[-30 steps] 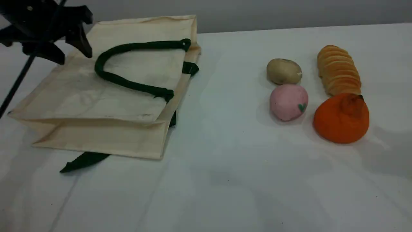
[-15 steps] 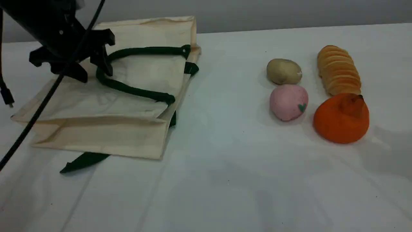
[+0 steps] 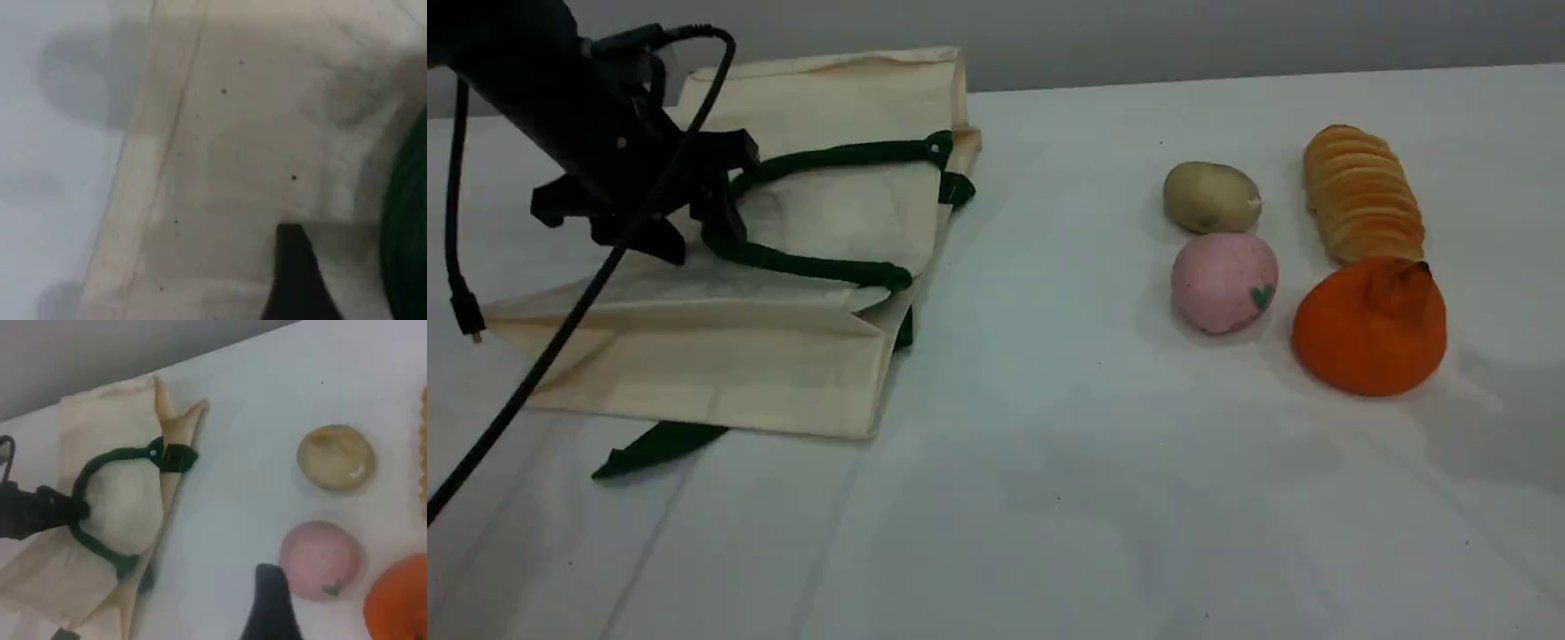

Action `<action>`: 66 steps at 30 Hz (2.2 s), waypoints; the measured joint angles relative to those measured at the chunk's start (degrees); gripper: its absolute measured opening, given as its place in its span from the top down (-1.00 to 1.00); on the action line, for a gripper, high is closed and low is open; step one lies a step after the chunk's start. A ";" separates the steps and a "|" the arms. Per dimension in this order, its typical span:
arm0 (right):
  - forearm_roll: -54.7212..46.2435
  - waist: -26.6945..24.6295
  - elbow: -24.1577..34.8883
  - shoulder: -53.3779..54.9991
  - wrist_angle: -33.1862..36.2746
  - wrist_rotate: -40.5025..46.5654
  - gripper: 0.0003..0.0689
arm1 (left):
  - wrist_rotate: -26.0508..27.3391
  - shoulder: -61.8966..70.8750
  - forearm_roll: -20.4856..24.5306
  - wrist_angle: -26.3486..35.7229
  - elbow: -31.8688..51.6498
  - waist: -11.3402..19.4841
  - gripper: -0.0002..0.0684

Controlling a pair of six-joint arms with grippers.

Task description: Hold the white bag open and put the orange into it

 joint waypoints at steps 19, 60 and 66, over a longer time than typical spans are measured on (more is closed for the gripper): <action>-0.21 0.00 0.00 2.61 -2.90 -0.19 -0.45 | 9.14 -12.29 -2.55 12.68 -3.59 -2.28 0.78; 14.17 10.39 -5.28 27.76 -14.79 -18.98 -0.45 | 14.54 -40.25 -2.01 39.26 -13.28 -15.48 0.78; 14.17 10.39 -7.43 32.56 -14.53 -18.85 -0.45 | 14.49 -40.09 -2.07 39.26 -13.28 -15.48 0.78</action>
